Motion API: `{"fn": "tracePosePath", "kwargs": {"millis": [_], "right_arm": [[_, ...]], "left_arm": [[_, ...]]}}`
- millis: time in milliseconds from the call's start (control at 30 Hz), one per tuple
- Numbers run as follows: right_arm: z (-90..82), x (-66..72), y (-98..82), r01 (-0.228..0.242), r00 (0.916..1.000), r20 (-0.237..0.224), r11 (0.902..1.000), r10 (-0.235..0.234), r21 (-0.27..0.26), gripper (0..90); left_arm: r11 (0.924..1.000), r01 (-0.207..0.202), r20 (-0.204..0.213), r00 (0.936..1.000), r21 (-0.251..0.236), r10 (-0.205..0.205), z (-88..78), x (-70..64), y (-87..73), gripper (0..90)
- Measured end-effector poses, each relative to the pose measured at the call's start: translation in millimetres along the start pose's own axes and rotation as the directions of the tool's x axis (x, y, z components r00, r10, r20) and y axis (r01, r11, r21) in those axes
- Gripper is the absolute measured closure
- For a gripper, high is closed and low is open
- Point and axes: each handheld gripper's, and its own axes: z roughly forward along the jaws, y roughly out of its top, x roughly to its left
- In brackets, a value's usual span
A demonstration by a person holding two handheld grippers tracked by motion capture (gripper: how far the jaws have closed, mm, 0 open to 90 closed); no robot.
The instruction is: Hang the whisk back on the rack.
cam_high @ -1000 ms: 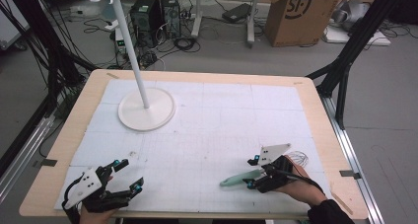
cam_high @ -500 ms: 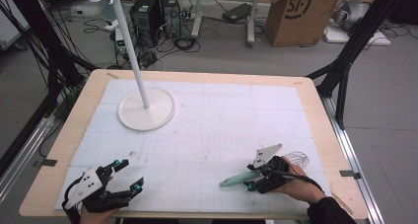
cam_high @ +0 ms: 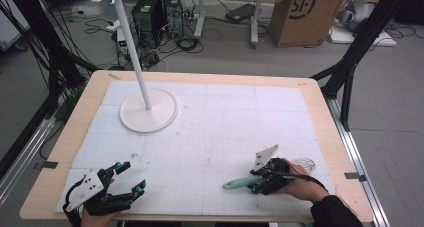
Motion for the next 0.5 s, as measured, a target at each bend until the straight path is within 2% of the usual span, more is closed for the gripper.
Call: {"fn": "tracePosePath", "kwargs": {"millis": [133, 233, 367, 500], "right_arm": [[0.0, -1.9, 8.5, 0.027, 0.9995, -0.017, 0.9979, -0.026, 0.059, 55.3], [0.2, -3.3, 11.6, 0.043, 0.9989, -0.023, 0.9959, -0.042, 0.079, 59.2], [-0.3, -6.5, 12.9, 0.047, 0.9985, -0.031, 0.9960, -0.044, 0.076, 68.8], [0.4, -6.1, 14.1, 0.045, 0.9986, -0.030, 0.9964, -0.043, 0.072, 69.0]], "left_arm": [[1.0000, 0.001, -0.001, 1.0000, 0.000, -0.001, -0.2, -0.1, 0.0, 21.5], [1.0000, 0.003, -0.002, 1.0000, -0.001, -0.003, -0.6, 0.1, -0.1, 21.6], [1.0000, 0.004, 0.001, 1.0000, -0.002, -0.004, -0.6, 0.2, -0.3, 21.6], [1.0000, 0.003, 0.002, 1.0000, -0.003, -0.003, -0.4, -0.3, -0.2, 21.7]]}}
